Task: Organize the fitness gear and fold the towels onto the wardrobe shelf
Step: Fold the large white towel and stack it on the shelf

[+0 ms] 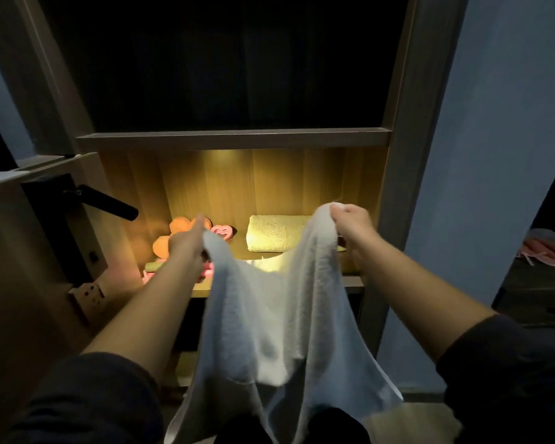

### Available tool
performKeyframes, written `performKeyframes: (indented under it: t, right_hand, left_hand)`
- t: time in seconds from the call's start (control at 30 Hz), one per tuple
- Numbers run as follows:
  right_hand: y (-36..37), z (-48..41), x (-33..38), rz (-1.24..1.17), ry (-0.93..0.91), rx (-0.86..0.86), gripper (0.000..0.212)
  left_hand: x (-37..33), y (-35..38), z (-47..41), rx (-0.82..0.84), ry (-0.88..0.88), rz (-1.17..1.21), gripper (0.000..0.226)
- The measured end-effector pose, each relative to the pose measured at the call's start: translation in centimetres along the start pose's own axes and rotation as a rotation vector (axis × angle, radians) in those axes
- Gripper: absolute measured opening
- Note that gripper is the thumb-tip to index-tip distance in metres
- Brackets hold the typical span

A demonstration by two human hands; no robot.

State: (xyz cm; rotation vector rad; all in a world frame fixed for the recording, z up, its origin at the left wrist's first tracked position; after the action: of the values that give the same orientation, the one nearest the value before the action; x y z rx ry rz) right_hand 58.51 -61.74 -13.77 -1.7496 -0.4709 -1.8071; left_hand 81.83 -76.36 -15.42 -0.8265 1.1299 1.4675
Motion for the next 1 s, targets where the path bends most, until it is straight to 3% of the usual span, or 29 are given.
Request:
performKeyframes:
  t: [0.1, 0.23, 0.63, 0.87, 1.0]
  right_hand:
    - [3.0, 2.9, 0.8, 0.163, -0.239, 0.144, 0.023]
    - [4.6, 4.3, 0.2, 0.270, -0.341, 0.251, 0.024]
    - [3.9, 4.2, -0.8, 0.360, -0.482, 0.184, 0.028]
    - [3.2, 5.1, -0.8, 0.482, -0.578, 0.257, 0.026]
    - [2.6, 5.0, -1.6, 0.512, -0.584, 0.277, 0.026]
  left_hand:
    - [0.8, 3.3, 3.0, 0.233, 0.063, -0.061, 0.031]
    - [1.2, 4.8, 5.9, 0.402, 0.097, -0.162, 0.008]
    - [1.7, 4.5, 7.3, 0.462, 0.110, -0.281, 0.009]
    - [2.8, 4.5, 6.9, 0.426, 0.135, -0.160, 0.007]
    - [3.7, 4.5, 7.6, 0.534, 0.179, -0.234, 0.045]
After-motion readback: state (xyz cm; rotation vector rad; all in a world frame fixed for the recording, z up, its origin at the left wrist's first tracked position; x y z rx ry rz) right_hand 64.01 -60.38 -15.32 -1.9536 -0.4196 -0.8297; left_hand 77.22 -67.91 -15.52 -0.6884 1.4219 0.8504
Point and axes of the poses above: each hand's wrist, its own z-axis away from the middle knuckle, its own y-axis out of the palm, x = y × z, the point moved 2 cm from there along -z, towards the middle knuckle, and after that the axes turned 3 degrees about z, right-handed, at the moved point
